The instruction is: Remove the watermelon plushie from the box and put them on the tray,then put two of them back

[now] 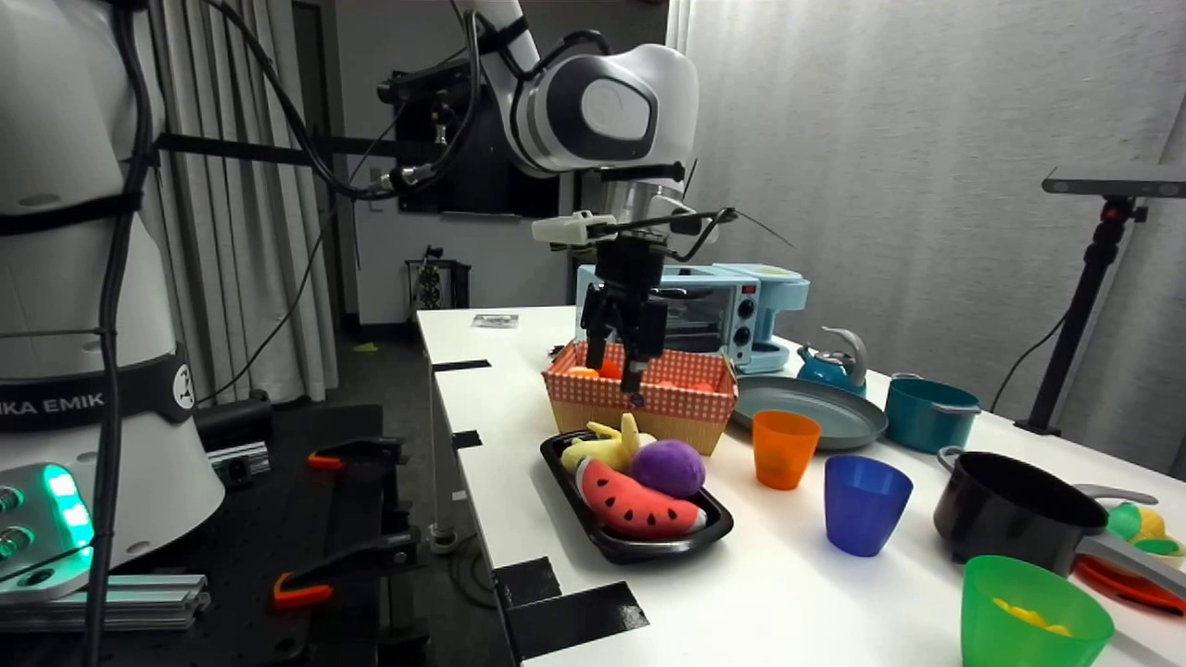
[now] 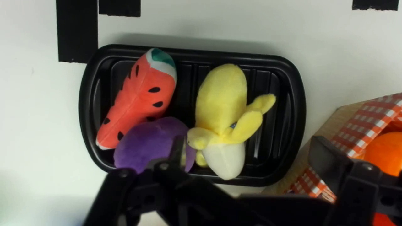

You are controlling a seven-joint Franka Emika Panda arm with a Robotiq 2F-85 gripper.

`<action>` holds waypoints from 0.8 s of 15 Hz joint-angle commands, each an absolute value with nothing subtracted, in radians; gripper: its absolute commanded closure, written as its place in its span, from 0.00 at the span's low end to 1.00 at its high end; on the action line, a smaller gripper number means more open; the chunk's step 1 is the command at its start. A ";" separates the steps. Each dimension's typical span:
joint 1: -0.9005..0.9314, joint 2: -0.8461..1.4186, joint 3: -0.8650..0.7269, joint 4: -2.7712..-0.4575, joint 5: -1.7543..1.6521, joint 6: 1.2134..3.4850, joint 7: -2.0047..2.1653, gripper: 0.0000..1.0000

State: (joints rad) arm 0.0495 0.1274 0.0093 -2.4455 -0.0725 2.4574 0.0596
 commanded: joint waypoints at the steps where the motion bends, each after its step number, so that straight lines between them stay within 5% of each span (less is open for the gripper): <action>1: 0.052 0.203 0.007 -2.395 -0.109 2.478 0.100 0.00; 12: 0.056 0.395 0.006 -2.280 -0.054 2.511 0.138 0.00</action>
State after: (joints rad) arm 0.0507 0.3450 0.0104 -2.3131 -0.0765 2.4923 0.1106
